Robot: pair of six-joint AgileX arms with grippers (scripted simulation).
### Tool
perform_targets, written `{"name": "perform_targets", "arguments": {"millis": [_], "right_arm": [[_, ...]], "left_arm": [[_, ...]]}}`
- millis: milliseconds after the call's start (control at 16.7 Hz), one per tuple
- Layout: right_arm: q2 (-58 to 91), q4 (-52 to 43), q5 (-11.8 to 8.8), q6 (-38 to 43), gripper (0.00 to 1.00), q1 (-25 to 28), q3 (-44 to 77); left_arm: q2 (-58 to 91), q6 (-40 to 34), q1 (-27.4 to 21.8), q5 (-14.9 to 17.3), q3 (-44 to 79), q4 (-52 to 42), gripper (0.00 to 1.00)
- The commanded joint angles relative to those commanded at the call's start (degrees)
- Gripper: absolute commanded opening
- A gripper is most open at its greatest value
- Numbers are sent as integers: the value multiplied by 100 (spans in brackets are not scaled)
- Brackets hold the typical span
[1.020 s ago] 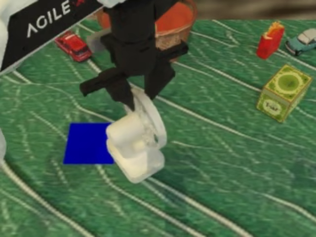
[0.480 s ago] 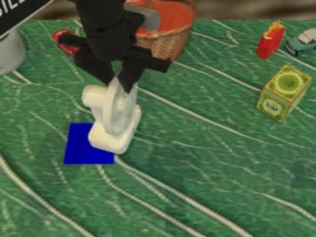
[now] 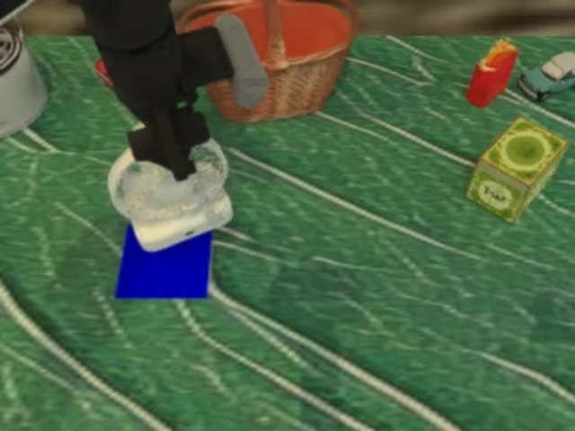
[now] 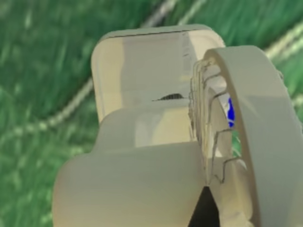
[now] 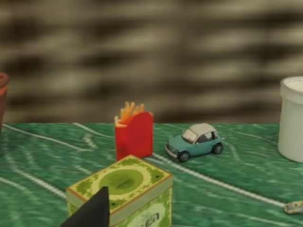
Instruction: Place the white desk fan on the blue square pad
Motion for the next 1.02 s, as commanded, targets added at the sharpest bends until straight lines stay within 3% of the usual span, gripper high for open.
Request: {"name": "perform_targets", "arguments": {"millis": [240,420,1020], "right_arm": [[0,0,0,0,100,0,0],[0,0,0,0,100,0,0],[0,0,0,0,100,0,0]], "left_arm": [[-75,1704,173,-75,-304,-85,0],[-74,2363,237,-113,-448,-159,0],[-64,2487,263,-123,-695,68,0]]}}
